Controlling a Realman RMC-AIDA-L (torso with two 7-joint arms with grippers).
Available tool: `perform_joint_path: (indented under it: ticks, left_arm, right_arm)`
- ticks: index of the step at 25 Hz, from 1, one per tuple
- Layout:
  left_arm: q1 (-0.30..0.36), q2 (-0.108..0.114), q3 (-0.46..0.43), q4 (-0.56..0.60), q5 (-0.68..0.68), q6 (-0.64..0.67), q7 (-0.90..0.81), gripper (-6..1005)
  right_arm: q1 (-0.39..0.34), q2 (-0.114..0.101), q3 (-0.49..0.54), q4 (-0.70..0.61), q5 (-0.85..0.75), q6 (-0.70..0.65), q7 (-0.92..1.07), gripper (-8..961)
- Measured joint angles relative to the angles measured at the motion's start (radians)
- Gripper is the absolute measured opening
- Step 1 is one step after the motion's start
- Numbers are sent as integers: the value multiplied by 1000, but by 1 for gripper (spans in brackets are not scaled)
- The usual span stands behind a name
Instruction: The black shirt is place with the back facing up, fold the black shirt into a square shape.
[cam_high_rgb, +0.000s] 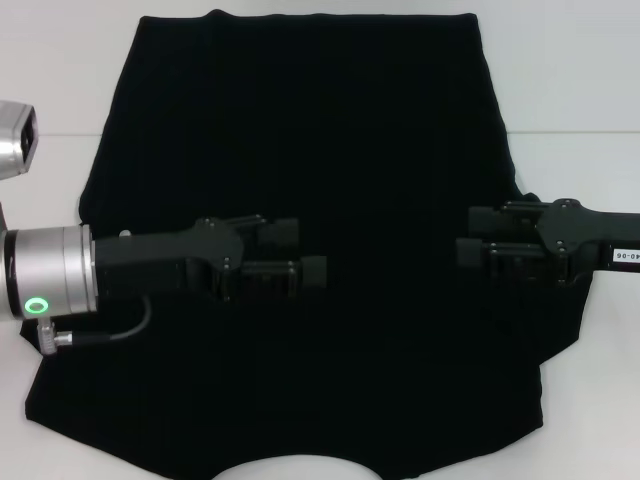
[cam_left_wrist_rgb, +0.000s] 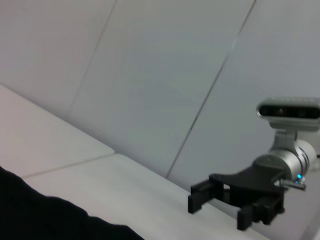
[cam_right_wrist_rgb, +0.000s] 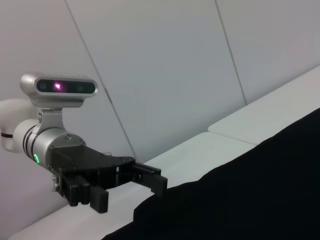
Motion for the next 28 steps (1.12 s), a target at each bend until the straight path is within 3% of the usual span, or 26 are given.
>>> perform_joint_path:
  ticks: [19, 28]
  left_arm:
    - [4, 3, -15, 0, 19, 34, -6, 873]
    - [66, 5, -146, 30, 24, 4, -66, 874]
  right_arm:
    - [16, -2, 6, -1, 0, -21, 5, 702]
    - [28, 9, 9, 2, 7, 1, 3, 702]
